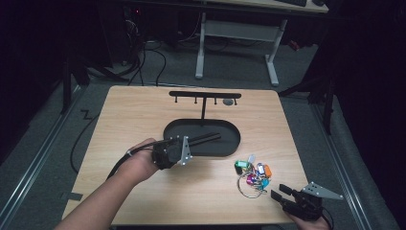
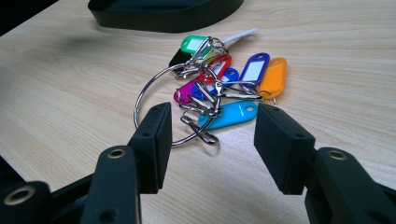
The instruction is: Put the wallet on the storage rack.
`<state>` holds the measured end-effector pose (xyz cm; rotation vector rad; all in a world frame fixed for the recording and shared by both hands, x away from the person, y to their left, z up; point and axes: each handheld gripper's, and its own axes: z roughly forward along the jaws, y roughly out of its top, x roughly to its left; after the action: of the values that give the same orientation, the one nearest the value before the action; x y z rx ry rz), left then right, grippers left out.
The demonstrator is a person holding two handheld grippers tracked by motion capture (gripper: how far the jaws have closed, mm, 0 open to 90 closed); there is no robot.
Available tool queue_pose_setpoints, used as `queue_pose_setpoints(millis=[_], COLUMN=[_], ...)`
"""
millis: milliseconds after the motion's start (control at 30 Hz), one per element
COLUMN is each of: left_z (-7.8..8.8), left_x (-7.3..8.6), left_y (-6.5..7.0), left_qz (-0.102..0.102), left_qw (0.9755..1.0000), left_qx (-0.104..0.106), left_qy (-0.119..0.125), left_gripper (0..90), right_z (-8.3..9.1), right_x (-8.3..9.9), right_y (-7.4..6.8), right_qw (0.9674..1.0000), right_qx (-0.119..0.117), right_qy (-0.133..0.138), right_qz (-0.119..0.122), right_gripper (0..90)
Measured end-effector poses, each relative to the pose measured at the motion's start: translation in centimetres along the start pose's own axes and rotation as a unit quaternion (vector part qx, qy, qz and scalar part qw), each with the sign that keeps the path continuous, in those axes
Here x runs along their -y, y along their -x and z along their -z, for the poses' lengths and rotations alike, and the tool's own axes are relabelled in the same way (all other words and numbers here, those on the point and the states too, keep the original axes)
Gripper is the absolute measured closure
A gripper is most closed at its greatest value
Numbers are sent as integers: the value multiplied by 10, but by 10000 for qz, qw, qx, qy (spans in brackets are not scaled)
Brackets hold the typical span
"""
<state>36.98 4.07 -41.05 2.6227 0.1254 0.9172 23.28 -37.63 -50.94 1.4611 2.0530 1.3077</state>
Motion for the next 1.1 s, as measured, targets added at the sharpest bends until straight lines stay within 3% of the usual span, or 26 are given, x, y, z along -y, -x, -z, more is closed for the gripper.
queue_pose_setpoints(millis=[167, 300, 400, 633, 833, 967, 1100], left_z=[-10, -19, -30, -52, -69, -82, -94], left_x=[-12, -17, -20, -25, -27, -28, -28], left_y=[-3, -7, -10, -18, -22, -25, -30], left_qz=[-422, -631, -777, -905, -962, -1025, -981], left_qw=[9988, 9972, 9962, 9950, 9943, 9936, 9943], left_qx=[-254, -391, -381, -429, -456, -477, -411], left_qy=[-18, 82, 19, -24, 81, -5, -32], left_gripper=[732, 732, 731, 732, 732, 732, 732], right_z=[1, 2, 4, 3, 3, 3, 2], right_x=[0, 1, 0, 1, 2, 3, 3], right_y=[4, 5, 5, 5, 8, 8, 9], right_qw=[10000, 10000, 9999, 9999, 9998, 9998, 9998], right_qx=[-4, -7, -3, -20, -50, -49, -66], right_qy=[35, 55, 106, 87, 89, 77, 57], right_qz=[-39, -77, -38, -71, -142, -158, -204], right_gripper=[476, 478, 477, 478, 479, 479, 479])
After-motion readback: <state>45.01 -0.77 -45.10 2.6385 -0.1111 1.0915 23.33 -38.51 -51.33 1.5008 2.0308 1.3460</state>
